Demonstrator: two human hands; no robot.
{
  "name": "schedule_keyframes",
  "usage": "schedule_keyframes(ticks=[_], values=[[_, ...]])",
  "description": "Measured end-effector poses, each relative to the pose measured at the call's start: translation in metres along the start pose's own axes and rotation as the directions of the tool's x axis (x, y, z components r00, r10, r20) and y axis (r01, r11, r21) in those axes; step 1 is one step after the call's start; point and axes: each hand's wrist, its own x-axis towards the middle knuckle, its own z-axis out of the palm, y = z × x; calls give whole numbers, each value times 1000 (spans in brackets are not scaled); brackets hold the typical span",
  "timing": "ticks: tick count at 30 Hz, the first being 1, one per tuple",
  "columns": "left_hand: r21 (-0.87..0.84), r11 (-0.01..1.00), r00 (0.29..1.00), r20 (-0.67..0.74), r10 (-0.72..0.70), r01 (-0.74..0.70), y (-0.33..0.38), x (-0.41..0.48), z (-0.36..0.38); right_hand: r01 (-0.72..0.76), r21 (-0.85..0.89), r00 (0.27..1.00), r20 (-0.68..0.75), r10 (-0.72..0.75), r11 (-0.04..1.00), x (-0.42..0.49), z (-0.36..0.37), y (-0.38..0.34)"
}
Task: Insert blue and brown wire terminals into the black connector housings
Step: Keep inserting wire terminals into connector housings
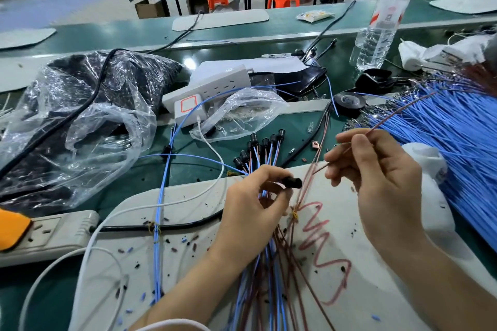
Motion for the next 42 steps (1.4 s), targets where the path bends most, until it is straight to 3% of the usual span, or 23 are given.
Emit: schedule_keyframes(ticks=[3, 9, 16, 20, 26, 33, 38, 42], values=[[-34, 999, 1000, -1, -21, 20, 1, 0, -1, 128, -70, 989, 85, -122, 989, -7, 6, -5], [-17, 999, 999, 32, 32, -32, -4, 1, 0, 214, -147, 970, 150, -192, 966, -10, 7, 0], [7, 997, 996, 49, 72, -72, -2, 1, -1, 220, -236, 961, 219, -168, 947, -9, 7, 5], [127, 985, 993, 19, 113, -114, -1, 2, -1, 172, -181, 967, 220, -131, 968, -8, 8, 2], [331, 908, 962, -3, 274, -258, 1, 4, -3, -74, -8, 981, 180, 74, 997, -3, 5, 0], [273, 935, 969, -28, 245, -228, -2, 4, -4, -149, 44, 979, 148, 141, 988, -2, 6, 3], [283, 932, 965, -58, 254, -228, 3, 3, -4, -96, -16, 976, 193, 97, 995, -4, 8, 5], [305, 928, 962, -102, 255, -214, 6, 5, -7, -133, -86, 961, 232, 150, 987, -3, 4, 7]])
